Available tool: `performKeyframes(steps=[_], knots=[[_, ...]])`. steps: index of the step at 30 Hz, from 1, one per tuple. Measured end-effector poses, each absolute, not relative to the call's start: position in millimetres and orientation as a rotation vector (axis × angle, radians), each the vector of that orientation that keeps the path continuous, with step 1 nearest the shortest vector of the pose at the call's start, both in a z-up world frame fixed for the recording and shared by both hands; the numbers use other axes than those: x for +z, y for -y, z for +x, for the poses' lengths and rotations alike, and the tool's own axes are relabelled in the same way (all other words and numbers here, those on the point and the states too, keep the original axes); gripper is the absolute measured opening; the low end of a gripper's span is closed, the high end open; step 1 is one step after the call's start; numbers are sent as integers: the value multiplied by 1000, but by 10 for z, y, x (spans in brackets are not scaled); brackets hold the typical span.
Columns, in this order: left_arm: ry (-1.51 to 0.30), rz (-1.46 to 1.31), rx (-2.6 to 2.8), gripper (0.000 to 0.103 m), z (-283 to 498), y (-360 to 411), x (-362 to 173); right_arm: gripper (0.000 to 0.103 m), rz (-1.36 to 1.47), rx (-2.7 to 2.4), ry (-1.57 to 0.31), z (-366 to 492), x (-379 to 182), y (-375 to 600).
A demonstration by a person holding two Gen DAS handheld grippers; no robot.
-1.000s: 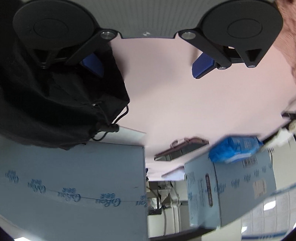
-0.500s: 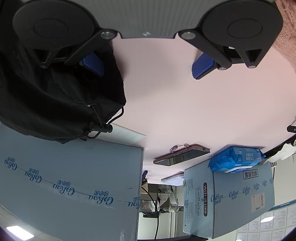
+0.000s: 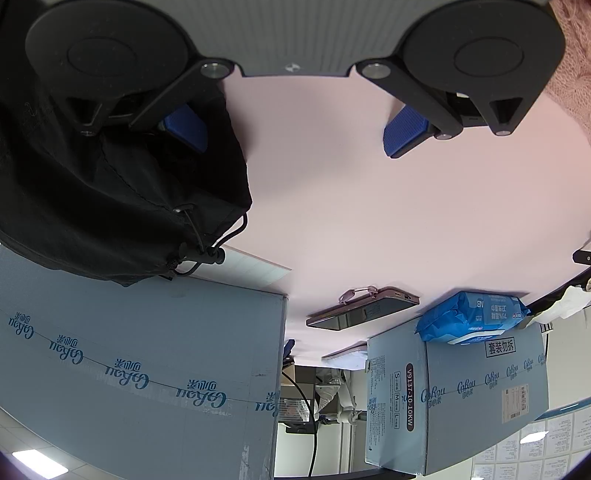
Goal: Fold clothes
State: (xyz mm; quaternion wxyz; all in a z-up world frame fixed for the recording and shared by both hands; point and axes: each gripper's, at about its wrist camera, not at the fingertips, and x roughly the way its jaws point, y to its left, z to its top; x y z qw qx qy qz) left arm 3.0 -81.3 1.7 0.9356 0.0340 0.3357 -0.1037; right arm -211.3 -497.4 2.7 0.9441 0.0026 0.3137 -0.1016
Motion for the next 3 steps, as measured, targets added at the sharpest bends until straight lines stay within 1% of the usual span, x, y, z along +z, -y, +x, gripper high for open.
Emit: performKeyframes(steps=[3], knots=[[-685,71,-211,103,29,815,17,103,5,-207,-639,-2111,27,4972]])
